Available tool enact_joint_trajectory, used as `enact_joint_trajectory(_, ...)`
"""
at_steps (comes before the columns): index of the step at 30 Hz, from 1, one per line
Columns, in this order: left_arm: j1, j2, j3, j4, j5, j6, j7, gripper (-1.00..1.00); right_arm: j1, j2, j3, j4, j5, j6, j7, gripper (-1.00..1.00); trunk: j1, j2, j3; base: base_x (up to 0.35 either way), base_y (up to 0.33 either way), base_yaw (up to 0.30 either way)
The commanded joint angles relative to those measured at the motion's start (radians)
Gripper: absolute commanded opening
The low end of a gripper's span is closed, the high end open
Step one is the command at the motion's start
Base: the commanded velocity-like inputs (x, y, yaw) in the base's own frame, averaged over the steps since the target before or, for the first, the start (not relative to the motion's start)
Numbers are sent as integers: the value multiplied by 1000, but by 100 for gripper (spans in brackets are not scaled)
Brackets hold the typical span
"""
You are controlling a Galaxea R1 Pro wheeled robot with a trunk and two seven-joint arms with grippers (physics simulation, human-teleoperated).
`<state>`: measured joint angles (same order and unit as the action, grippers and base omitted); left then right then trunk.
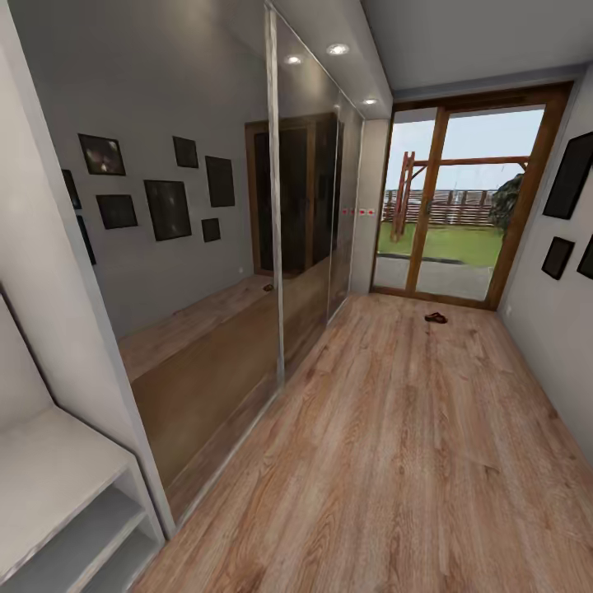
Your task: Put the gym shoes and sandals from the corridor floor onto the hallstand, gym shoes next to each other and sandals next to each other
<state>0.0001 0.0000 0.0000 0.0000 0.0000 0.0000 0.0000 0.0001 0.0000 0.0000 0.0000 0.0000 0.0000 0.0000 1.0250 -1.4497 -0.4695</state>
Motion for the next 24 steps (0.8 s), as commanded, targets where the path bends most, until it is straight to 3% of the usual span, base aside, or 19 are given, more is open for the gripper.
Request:
enact_joint_trajectory(1, 0, 0, 0, 0, 0, 0, 0, 100, 0, 0, 0, 0, 0, 0, 0, 100, 0, 0, 0, 0, 0, 0)
enact_joint_trajectory(13, 0, -10, 6, 6, 1, 19, -2, 100, -29, 42, 2, -38, 0, 11, 5, 100, 0, 0, 0, 0, 0, 0)
enact_joint_trajectory(24, 0, -8, -1, 5, -7, 16, -11, 100, -40, 47, 2, -54, 0, 10, 5, 100, 0, 0, 0, 0, 0, 0)
